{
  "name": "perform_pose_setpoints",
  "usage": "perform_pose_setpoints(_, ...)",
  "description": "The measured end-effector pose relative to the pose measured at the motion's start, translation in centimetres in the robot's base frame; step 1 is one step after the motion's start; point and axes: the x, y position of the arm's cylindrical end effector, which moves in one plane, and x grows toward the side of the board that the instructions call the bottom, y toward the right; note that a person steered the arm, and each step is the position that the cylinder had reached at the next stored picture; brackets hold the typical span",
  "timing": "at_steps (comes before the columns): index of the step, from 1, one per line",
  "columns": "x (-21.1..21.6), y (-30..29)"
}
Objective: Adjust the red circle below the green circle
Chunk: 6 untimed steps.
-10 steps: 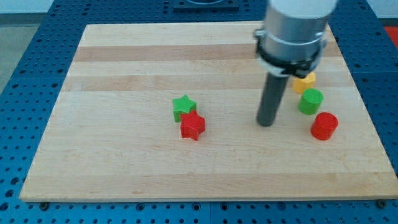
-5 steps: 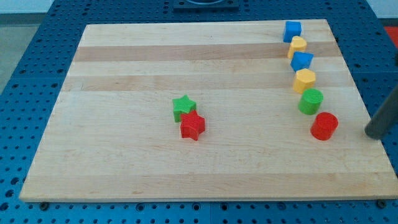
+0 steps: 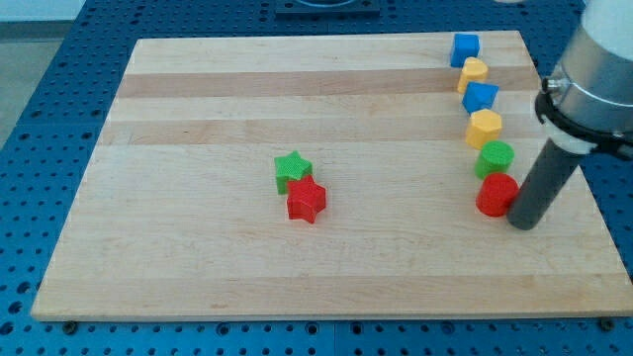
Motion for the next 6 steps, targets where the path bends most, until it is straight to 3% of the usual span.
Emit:
perform_pose_setpoints(1, 0.4, 0.2)
perform_pose_setpoints(2, 6.7, -0.9)
perform_pose_setpoints(3, 8.3, -11.1)
perform_pose_setpoints(4, 5.4, -25.7)
perform_pose_setpoints(5, -0.3, -35.9)
perform_pose_setpoints(6, -4.5, -36.5)
